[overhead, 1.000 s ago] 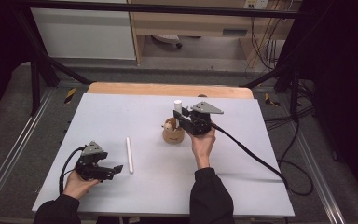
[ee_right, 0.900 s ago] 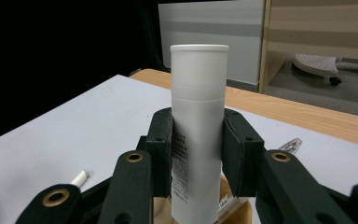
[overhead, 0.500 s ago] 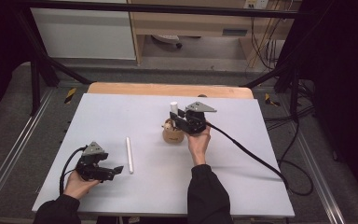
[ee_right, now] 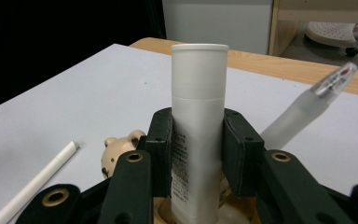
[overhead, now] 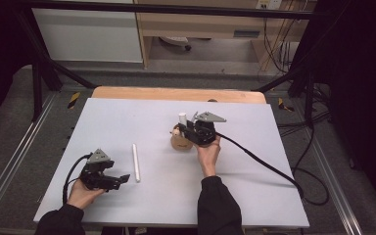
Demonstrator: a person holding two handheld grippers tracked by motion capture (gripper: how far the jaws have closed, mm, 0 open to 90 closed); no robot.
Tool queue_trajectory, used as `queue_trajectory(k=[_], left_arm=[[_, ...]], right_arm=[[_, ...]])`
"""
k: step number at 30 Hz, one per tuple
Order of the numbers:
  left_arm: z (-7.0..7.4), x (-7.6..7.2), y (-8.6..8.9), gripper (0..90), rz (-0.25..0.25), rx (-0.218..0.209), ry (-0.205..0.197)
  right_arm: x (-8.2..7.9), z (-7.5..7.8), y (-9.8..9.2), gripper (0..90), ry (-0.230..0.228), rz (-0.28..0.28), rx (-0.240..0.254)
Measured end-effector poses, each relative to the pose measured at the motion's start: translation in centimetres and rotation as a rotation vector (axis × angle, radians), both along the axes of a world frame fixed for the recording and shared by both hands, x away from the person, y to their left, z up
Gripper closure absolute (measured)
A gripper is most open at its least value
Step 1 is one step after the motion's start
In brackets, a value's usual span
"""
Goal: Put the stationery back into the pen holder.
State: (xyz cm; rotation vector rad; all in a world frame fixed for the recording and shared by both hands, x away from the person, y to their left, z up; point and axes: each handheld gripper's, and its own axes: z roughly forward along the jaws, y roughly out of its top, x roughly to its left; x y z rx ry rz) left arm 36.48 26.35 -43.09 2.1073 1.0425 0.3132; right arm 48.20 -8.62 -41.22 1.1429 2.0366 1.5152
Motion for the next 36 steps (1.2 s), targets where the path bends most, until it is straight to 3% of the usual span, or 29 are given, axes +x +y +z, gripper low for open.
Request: queue_trajectory(k=[11,18,22,29,36], left_arm=[[-0.1,0.0,-0.1,13.6,-0.003,0.002,0.000],[-0.1,0.0,-0.1,13.6,-0.004,0.004,0.002],[0.0,0.0,-0.1,13.6,-0.004,0.003,0.002],[0.0,0.0,-0.1,13.8,-0.003,0.001,0.005],[0.3,0.1,-0.1,17.1,-0.002,-0.011,0.001]], right_arm=[[-0.5,-0.7,-0.3,66.5,-0.006,0.013,0.001],[-0.8,-0.5,-0.8,63.4,0.018,0.016,-0.025],[-1.2,-0.2,-1.1,59.5,0.002,0.028,-0.049],[-2.2,1.3,-1.8,42.9,-0.010,0.046,-0.066],[-3.5,2.5,-2.7,16.5,0.049,0.081,-0.092]])
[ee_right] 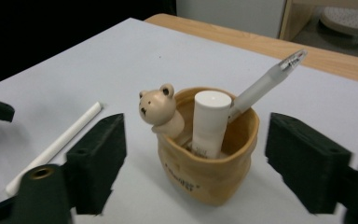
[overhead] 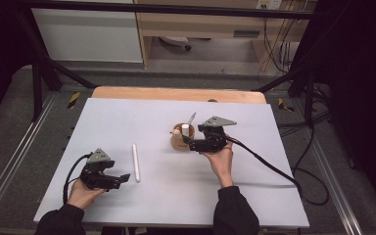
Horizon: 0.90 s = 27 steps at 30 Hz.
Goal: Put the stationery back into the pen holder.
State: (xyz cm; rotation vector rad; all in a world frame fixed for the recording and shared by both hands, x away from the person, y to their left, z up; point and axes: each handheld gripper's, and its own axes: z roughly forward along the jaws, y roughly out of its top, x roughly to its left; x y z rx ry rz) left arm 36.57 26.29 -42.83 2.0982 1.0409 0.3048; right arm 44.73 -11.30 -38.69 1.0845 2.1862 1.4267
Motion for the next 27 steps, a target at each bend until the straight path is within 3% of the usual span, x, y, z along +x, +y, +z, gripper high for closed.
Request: queue_trajectory(k=[7,11,20,27], left_arm=[[0.1,0.4,0.0,38.1,0.012,-0.018,0.005],[0.0,0.7,-0.1,54.0,0.015,-0.015,0.003],[-0.6,1.4,-1.8,84.3,0.005,0.000,0.042],[-0.9,1.6,-2.7,89.4,-0.013,0.021,0.060]], right_arm=[[-1.7,0.1,-0.7,5.2,0.036,0.030,-0.008],[-2.7,-0.3,-0.9,3.7,0.061,0.044,-0.025],[-4.6,-1.4,-0.4,1.8,0.106,0.080,-0.054],[-5.2,-2.2,0.1,1.9,0.117,0.088,-0.062]])
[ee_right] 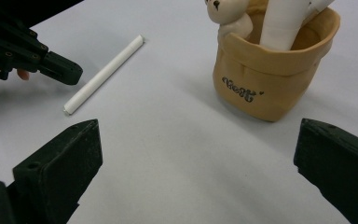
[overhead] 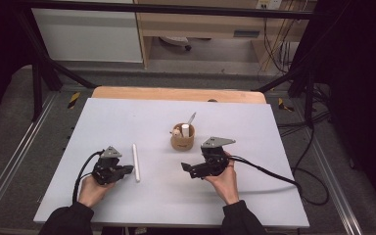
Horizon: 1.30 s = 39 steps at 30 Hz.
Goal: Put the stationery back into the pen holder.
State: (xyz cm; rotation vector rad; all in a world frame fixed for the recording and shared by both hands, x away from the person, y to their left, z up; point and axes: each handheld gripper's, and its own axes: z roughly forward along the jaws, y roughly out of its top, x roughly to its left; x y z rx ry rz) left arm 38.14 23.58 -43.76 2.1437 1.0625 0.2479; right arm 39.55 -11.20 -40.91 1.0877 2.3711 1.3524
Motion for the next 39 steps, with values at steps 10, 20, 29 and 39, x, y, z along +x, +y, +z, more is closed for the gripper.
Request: queue_trajectory(k=[10,20,29,39], left_arm=[[-0.3,0.1,-0.9,89.4,-0.014,0.000,0.005],[-0.5,0.1,-1.8,89.5,-0.029,-0.010,0.007],[-0.6,0.3,-2.5,89.4,-0.045,-0.017,0.002],[-0.2,0.0,-2.3,89.4,-0.057,-0.025,-0.009]], right_arm=[[0.0,-0.8,0.5,1.9,0.006,0.002,-0.010],[0.0,-1.2,0.7,2.0,0.008,-0.002,-0.011],[0.3,-1.5,1.0,2.8,0.015,-0.009,0.002],[0.5,-1.9,2.0,4.8,0.040,-0.026,0.039]])
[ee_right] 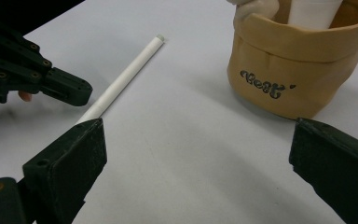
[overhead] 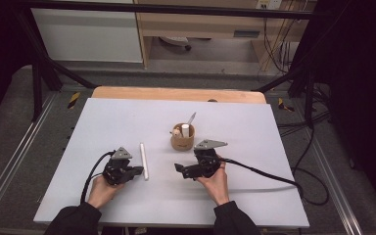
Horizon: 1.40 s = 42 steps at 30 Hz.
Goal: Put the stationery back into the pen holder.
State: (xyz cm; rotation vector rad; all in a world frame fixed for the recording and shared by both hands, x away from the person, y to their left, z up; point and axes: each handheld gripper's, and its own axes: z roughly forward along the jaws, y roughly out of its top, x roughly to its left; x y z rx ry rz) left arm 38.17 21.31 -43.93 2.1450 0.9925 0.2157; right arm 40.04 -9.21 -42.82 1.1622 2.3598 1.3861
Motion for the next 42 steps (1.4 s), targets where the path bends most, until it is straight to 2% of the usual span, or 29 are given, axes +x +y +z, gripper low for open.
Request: queue_trajectory(k=[3,6,10,12,18,27,39,42], left_arm=[[0.3,-0.1,0.4,89.5,0.001,-0.005,-0.003],[0.7,-0.2,0.9,89.5,-0.011,-0.001,-0.011],[0.5,-0.1,0.9,89.5,-0.002,-0.003,0.002],[0.3,0.1,0.5,89.5,-0.010,0.007,0.013],[0.2,0.1,-0.6,89.5,-0.029,0.034,0.009],[0.1,0.6,-1.6,89.5,-0.030,0.033,0.012],[0.0,1.0,-3.3,89.5,-0.057,0.031,0.003],[0.0,1.1,-3.7,89.5,-0.062,0.017,0.003]], right_arm=[[0.0,0.0,0.8,5.3,-0.003,0.009,-0.025],[-0.1,0.0,1.8,6.6,-0.008,0.023,-0.020],[0.0,-0.1,2.7,6.4,-0.009,0.037,-0.035],[0.1,-0.1,2.6,5.9,-0.015,0.034,-0.041],[-0.1,0.2,2.3,4.8,-0.017,0.037,-0.083],[-0.2,0.2,1.4,2.2,-0.013,0.034,-0.106],[-0.2,0.1,1.4,2.6,-0.012,0.029,-0.091],[-0.2,0.1,1.4,2.8,-0.011,0.027,-0.085]])
